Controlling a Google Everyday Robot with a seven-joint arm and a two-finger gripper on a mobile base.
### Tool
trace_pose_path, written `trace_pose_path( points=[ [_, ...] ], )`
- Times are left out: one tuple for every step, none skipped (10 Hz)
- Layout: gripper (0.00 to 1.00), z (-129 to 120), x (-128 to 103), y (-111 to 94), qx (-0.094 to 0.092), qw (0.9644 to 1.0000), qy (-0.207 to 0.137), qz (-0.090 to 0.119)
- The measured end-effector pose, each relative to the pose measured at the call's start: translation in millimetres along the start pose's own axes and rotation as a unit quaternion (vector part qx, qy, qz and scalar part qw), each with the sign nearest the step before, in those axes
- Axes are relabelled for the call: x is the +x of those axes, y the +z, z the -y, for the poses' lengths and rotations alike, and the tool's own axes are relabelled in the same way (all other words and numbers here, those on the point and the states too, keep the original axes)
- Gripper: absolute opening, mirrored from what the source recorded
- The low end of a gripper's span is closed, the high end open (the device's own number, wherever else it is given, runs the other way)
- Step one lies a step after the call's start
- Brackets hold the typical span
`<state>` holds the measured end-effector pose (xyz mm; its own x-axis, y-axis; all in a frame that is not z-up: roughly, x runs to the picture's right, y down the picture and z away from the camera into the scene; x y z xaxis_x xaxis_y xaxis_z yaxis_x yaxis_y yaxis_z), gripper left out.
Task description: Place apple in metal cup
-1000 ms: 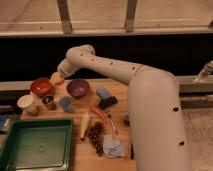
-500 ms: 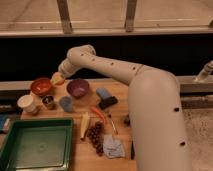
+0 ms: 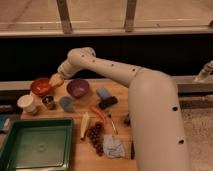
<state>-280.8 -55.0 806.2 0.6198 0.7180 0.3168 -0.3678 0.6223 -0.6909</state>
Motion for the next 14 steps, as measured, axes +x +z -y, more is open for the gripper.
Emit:
trace_pose_path(
  points=[
    [0.0,-7,-1,9,-0.016,0.9998,-0.006,0.003],
    [0.0,-13,-2,16,-0.032,0.9994,-0.01,0.005],
    [0.0,-18,-2,23,-0.046,0.9988,-0.014,0.007],
    [0.0,-21,-2,29,-0.055,0.9983,-0.017,0.006],
    [0.0,-26,-1,36,-0.066,0.9976,-0.019,0.003],
    [0.0,-30,3,46,-0.08,0.9966,-0.019,-0.002],
    [0.0,-33,5,52,-0.088,0.9959,-0.019,-0.006],
    [0.0,-36,9,61,-0.098,0.995,-0.017,-0.011],
    [0.0,-39,11,69,-0.105,0.9942,-0.017,-0.016],
    [0.0,-42,15,78,-0.107,0.9938,-0.017,-0.025],
    [0.0,-44,17,84,-0.099,0.9944,-0.018,-0.033],
    [0.0,-47,17,89,-0.087,0.9953,-0.021,-0.039],
    [0.0,-51,17,96,-0.077,0.9956,-0.023,-0.048],
    [0.0,-52,18,99,-0.074,0.9957,-0.023,-0.051]
  ],
)
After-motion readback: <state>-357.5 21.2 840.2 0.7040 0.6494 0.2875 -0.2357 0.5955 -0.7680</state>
